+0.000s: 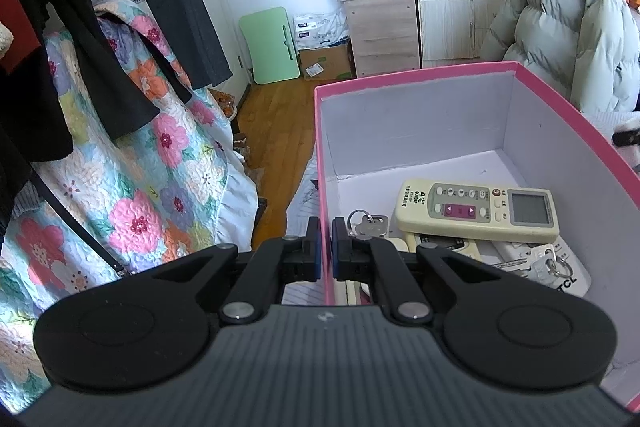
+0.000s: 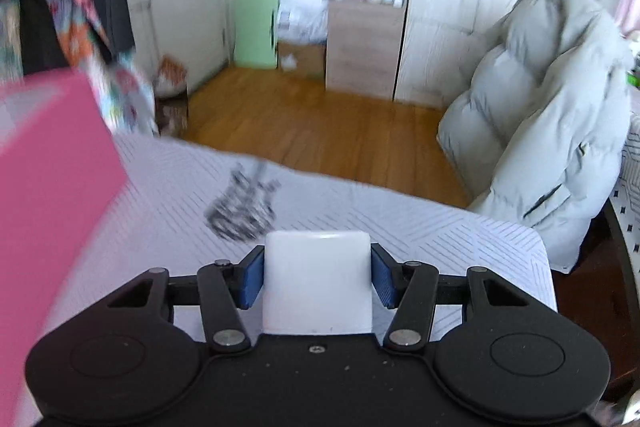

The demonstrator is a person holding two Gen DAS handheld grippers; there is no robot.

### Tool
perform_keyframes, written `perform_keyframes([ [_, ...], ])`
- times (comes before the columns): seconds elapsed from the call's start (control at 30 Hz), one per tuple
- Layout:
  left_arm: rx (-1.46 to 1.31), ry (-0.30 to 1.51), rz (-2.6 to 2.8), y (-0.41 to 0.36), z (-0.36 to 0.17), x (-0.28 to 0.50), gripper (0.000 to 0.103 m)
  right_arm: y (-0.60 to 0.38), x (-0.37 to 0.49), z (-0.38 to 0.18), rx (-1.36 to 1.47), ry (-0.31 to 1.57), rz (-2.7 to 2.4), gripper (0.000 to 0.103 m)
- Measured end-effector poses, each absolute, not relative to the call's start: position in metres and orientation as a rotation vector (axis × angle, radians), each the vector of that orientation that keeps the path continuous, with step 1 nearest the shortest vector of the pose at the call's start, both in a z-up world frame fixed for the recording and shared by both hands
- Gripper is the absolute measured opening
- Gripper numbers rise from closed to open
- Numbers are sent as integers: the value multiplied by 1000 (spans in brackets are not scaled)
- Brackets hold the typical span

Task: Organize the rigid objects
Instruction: 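Carry the white charger into the pink box and open the right gripper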

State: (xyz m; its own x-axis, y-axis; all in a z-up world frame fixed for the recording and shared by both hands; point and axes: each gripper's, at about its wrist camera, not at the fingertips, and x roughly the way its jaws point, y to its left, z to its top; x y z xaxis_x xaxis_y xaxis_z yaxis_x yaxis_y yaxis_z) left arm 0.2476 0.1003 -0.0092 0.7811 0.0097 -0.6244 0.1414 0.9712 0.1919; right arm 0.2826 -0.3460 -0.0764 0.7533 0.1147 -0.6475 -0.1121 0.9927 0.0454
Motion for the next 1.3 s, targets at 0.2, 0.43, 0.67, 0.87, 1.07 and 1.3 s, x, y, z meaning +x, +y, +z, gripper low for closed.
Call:
perform_keyframes([
  [0.2, 232, 655, -75, 101, -8, 246, 4, -305, 243, -19, -29, 563, 259, 59],
  [0.43, 219, 640, -74, 102, -8, 243, 4, -234, 230, 23, -13, 558, 536, 59],
  [0.67, 217, 630, -72, 102, -8, 242, 4, -150, 282, -9, 15, 898, 632, 59],
  [0.87, 202, 631, -77, 104, -8, 243, 4, -123, 294, -41, -17, 1052, 556, 59],
  [1.07, 194, 633, -82, 105, -8, 243, 4, -139, 281, -23, 67, 945, 574, 60],
  [1.3, 176, 630, -80, 108, -9, 243, 4, -169, 249, 3, 94, 741, 572, 60],
])
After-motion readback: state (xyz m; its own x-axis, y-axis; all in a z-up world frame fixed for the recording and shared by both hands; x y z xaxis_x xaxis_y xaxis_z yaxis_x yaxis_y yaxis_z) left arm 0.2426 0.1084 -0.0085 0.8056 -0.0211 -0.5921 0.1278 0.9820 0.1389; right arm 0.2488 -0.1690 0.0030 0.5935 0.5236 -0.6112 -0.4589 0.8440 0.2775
